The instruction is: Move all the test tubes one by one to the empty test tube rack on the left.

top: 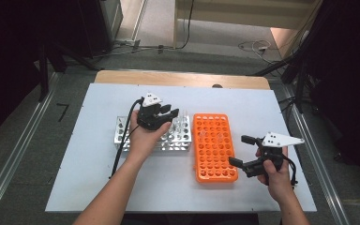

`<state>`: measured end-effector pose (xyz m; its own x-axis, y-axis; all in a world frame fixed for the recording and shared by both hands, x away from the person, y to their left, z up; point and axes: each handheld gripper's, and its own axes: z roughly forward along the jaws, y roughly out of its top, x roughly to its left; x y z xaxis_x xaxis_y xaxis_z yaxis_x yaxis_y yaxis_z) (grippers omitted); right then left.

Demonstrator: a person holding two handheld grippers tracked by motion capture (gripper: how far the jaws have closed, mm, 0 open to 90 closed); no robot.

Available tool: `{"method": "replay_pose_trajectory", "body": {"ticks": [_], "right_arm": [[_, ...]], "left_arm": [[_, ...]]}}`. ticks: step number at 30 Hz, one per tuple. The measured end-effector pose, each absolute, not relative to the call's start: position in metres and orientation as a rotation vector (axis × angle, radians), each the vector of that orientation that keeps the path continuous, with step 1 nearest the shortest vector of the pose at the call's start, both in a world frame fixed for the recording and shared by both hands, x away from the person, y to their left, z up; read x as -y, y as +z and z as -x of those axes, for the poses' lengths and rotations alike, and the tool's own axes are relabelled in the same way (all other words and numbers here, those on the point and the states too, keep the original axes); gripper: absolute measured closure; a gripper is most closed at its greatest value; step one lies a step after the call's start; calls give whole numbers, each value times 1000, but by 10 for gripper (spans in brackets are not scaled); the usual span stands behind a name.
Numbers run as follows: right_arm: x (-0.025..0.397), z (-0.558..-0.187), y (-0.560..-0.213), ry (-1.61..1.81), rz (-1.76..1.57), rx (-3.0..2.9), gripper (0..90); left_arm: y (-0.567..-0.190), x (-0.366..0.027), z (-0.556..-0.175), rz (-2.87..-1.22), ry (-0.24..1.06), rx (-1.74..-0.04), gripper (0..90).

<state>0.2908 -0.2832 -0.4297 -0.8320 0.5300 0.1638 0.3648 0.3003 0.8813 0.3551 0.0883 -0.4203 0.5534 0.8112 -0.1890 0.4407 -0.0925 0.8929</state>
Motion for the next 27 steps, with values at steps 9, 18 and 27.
{"method": "replay_pose_trajectory", "body": {"ticks": [9, 18, 27], "right_arm": [[280, -292, -429, 1583, -817, -2407, 0], [278, -295, -429, 1558, -828, -2410, 0], [273, -307, -426, 1547, -845, -2401, 0]], "left_arm": [[-415, -96, -330, -1708, 415, -971, 333], [-417, -111, -303, -1688, 393, -954, 206], [-423, -121, -284, -1674, 382, -960, 32]]}}
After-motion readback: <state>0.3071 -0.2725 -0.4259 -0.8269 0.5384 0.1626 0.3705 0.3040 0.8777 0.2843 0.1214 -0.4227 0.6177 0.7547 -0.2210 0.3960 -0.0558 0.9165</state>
